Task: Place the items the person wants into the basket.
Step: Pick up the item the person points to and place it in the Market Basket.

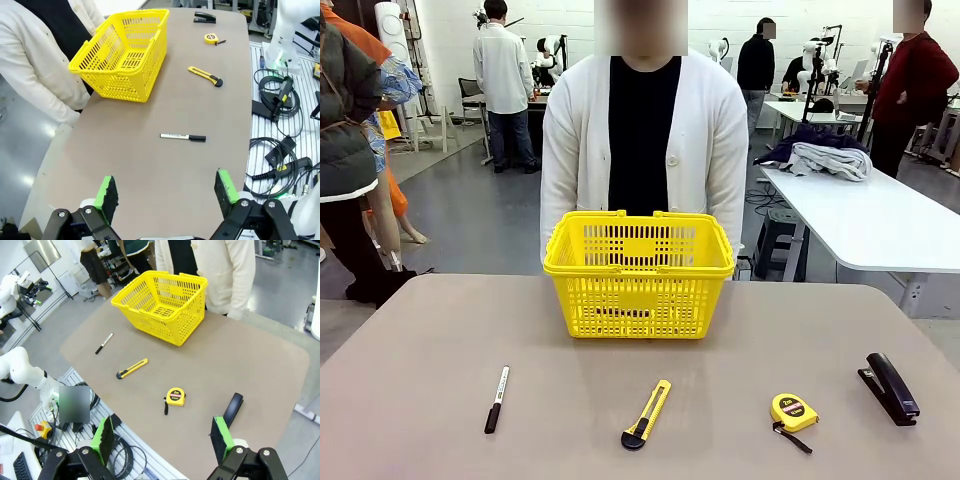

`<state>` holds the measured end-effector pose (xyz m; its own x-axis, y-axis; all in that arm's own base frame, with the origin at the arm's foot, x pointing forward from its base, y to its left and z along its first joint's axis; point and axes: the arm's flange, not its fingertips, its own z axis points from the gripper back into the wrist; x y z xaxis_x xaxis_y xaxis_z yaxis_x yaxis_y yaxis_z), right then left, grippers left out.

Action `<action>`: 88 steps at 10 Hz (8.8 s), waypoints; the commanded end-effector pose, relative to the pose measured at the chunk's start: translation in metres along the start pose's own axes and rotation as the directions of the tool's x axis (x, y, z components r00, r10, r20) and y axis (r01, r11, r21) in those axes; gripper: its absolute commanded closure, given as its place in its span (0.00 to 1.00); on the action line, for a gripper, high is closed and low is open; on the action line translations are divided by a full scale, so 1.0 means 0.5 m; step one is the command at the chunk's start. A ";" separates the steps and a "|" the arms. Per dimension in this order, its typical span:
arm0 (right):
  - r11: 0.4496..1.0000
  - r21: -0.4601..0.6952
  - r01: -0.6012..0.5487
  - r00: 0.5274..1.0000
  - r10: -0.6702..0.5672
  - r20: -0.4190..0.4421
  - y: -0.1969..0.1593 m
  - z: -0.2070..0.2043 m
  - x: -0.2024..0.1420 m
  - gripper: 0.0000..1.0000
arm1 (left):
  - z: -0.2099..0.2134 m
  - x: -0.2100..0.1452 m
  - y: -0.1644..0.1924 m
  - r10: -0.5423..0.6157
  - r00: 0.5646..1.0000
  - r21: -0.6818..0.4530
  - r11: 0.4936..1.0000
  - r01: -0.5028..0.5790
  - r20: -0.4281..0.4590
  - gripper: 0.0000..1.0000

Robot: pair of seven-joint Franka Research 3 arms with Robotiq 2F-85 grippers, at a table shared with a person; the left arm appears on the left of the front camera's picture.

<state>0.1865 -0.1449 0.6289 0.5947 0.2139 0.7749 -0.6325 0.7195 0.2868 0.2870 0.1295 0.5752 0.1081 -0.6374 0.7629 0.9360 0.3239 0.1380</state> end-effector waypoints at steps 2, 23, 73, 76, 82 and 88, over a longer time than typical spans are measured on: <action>1.000 0.002 -0.001 1.000 0.001 -0.003 0.001 -0.004 -0.003 0.00 | -0.013 0.010 0.006 0.037 0.999 0.043 0.998 -0.036 -0.024 0.00; 1.000 0.002 -0.001 1.000 0.001 -0.003 0.001 -0.004 -0.003 0.00 | -0.007 0.009 -0.001 0.027 0.999 0.007 1.000 -0.027 -0.027 0.00; 1.000 0.002 -0.001 1.000 0.001 -0.003 0.001 -0.004 -0.003 0.00 | -1.177 0.350 -0.321 0.675 0.406 0.478 0.730 -0.489 -0.615 0.00; 1.000 0.002 -0.001 1.000 0.001 -0.003 0.001 -0.004 -0.003 0.00 | -1.184 0.346 -0.325 0.677 0.400 0.485 0.728 -0.484 -0.618 0.00; 1.000 0.002 -0.001 1.000 0.001 -0.003 0.001 -0.004 -0.003 0.00 | -1.185 0.343 -0.327 0.667 0.417 0.476 0.739 -0.477 -0.618 1.00; 1.000 0.002 -0.001 1.000 0.001 -0.003 0.001 -0.004 -0.003 0.00 | -1.189 0.340 -0.331 0.663 0.410 0.466 0.740 -0.485 -0.627 1.00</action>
<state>0.1865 -0.1448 0.6293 0.5944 0.2144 0.7751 -0.6326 0.7197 0.2860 0.3490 -0.4424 0.3119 0.8732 -0.4873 -0.0093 0.4874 0.8731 0.0141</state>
